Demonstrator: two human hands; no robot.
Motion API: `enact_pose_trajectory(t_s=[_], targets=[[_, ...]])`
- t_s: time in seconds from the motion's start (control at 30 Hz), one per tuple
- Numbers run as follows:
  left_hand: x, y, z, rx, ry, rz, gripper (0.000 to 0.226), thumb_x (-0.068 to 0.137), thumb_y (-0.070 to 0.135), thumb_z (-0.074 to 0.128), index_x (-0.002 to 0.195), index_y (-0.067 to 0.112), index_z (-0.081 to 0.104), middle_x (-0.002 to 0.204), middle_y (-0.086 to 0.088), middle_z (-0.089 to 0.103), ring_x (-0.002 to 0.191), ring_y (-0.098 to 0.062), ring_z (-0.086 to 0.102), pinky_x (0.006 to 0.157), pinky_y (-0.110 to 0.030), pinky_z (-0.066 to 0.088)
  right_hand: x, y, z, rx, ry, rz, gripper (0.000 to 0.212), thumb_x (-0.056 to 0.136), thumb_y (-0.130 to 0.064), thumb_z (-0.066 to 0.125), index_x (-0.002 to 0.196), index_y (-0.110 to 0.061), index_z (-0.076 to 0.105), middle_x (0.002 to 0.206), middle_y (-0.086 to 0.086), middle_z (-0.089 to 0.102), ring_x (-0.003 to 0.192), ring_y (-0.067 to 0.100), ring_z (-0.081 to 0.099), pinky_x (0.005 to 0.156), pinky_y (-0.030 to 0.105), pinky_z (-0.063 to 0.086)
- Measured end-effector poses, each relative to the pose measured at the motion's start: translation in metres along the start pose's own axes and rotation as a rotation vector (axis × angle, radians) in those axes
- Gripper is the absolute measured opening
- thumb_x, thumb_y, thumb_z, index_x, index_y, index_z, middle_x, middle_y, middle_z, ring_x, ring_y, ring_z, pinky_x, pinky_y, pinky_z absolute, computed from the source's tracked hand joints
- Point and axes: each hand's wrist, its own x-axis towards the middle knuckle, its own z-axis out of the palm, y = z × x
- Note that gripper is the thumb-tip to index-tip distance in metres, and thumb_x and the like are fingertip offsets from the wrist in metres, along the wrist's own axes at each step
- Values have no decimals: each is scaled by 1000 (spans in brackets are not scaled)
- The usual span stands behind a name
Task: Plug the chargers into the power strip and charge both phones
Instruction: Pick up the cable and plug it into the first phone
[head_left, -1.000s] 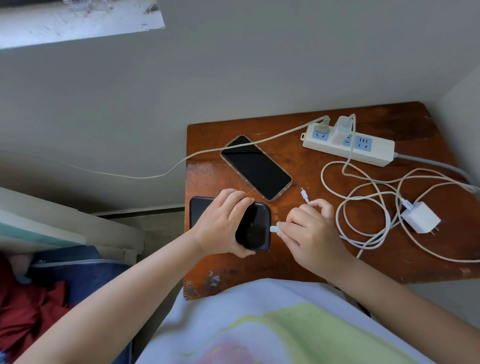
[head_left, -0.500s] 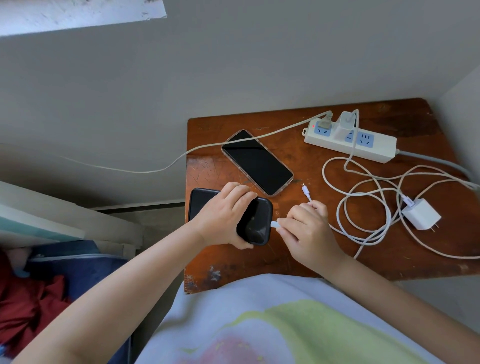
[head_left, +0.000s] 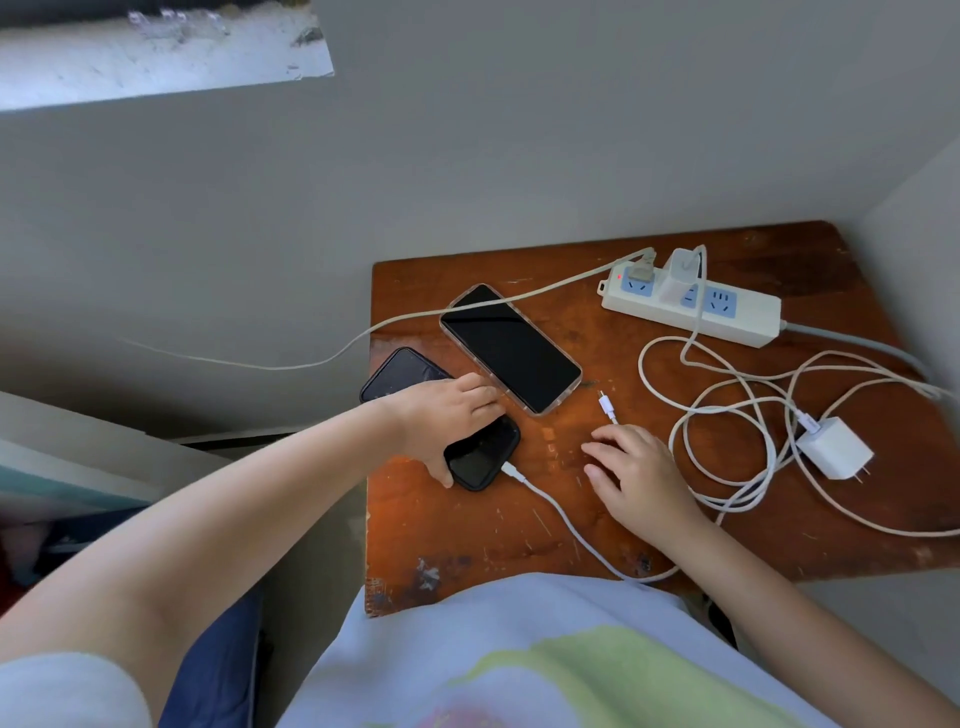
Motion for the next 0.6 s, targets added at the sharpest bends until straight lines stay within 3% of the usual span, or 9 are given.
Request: enact_pose_trajectory(t_s=[0.13,0.33,0.6], targets=[[4,-5,-7,38,-65,61,93,69,40,72,139,12,19,147,-12,25,132,-28,20,109,-38,24,2,-1,11,-93,-94,-22,34,81,-13,66,114,-7,60,127,19,56,121,37,47,100,55,34],[0,-5,-10,13,-82,50,88,72,34,72,140,14,18,150,-9,22,136,-27,16,111,-37,20,3,-1,18,-126,10,-35,36,71,-11,75,106,-11,65,116,18,64,111,37,57,92,58,40],[-3,2,-8,-43,-69,-11,92,71,34,72,141,15,15,151,-9,19,138,-28,11,112,-38,14,2,-2,19,-116,21,-24,29,77,-16,63,106,-10,65,116,18,64,111,37,57,92,58,40]])
